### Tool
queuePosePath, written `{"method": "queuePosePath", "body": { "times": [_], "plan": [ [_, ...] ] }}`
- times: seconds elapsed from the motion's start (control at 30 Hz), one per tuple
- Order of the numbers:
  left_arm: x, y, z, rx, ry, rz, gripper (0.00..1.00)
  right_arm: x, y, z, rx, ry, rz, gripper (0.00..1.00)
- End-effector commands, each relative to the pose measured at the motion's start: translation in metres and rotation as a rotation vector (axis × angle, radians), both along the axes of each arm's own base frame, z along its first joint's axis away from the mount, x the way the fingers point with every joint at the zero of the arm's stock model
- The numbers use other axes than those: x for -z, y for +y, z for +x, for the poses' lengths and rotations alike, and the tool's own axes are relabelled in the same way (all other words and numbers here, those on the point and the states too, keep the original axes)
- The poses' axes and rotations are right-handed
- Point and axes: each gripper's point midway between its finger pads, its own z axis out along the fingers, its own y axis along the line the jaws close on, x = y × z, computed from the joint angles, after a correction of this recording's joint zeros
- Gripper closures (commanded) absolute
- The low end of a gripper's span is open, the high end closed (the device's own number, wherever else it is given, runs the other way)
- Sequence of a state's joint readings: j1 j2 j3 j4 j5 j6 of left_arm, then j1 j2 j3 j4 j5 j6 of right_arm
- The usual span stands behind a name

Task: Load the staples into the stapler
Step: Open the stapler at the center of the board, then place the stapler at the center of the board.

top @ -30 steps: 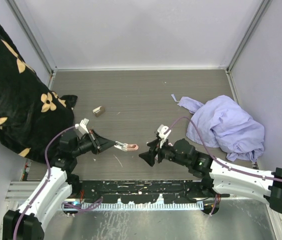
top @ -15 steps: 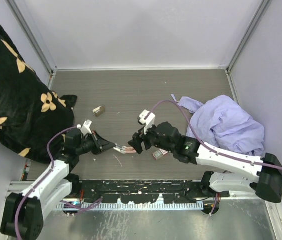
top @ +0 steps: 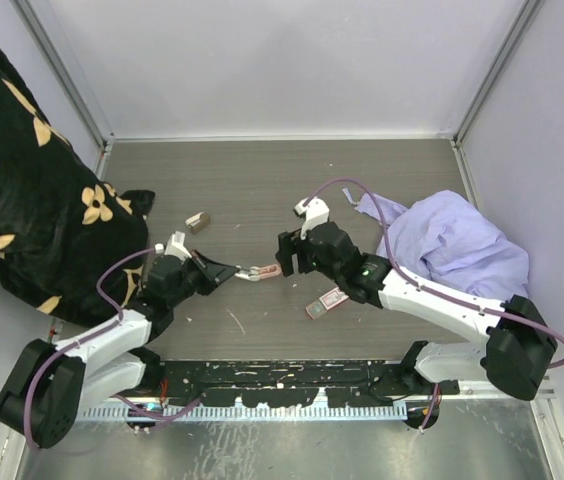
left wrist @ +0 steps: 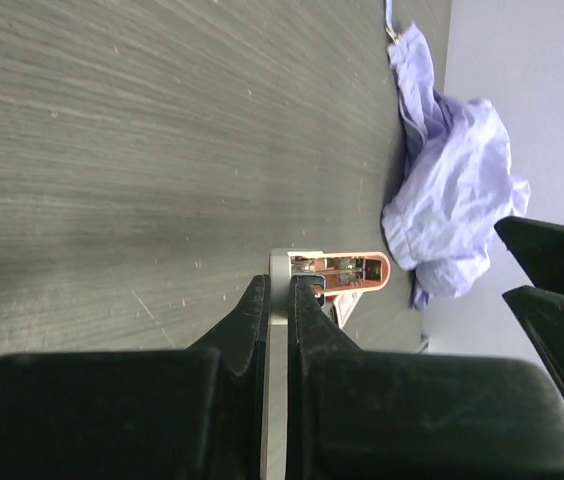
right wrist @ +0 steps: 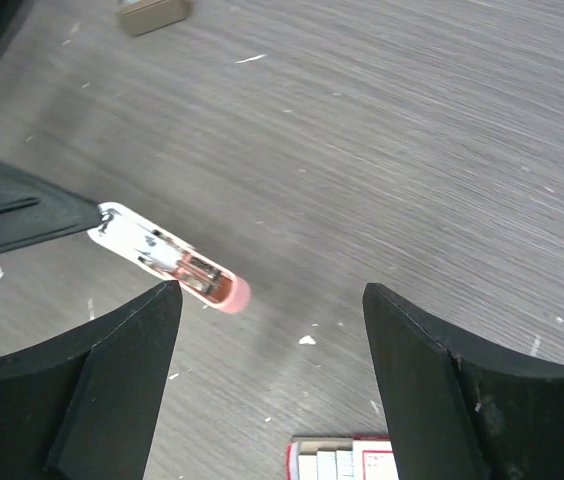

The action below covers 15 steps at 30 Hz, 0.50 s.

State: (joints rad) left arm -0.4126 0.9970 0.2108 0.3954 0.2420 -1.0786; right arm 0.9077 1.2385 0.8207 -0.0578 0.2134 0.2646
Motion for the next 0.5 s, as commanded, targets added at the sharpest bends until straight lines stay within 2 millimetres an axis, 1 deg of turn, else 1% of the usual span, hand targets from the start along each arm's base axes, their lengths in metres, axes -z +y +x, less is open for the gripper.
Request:
{"method": "queuePosePath", "body": {
  "times": [0.0,0.07,0.17,0.2,0.3,0.33,0.47],
  "plan": [
    [-0.041,0.000,0.043,-0.174,-0.158,-0.060,1.00,-0.011,-0.031,0.022,0.189,0.002,0.106,0.21],
    [-0.044,-0.009,0.051,-0.186,-0.167,-0.068,1.00,-0.007,-0.039,0.025,0.217,0.010,0.117,0.21],
    [-0.047,-0.027,0.062,-0.192,-0.175,-0.098,1.00,-0.005,-0.048,0.028,0.244,0.011,0.128,0.21],
    [-0.041,-0.033,0.065,-0.196,-0.164,-0.096,1.00,-0.005,-0.050,0.028,0.252,0.009,0.130,0.21],
    [-0.036,-0.044,0.075,-0.223,-0.169,-0.118,1.00,-0.009,-0.056,0.028,0.263,-0.002,0.143,0.20],
    [-0.038,-0.046,0.077,-0.231,-0.177,-0.122,1.00,-0.010,-0.057,0.028,0.265,-0.007,0.147,0.20],
    [-0.024,-0.063,0.086,-0.217,-0.150,-0.095,1.00,-0.013,-0.064,0.027,0.276,-0.019,0.153,0.20]
  ]
}}
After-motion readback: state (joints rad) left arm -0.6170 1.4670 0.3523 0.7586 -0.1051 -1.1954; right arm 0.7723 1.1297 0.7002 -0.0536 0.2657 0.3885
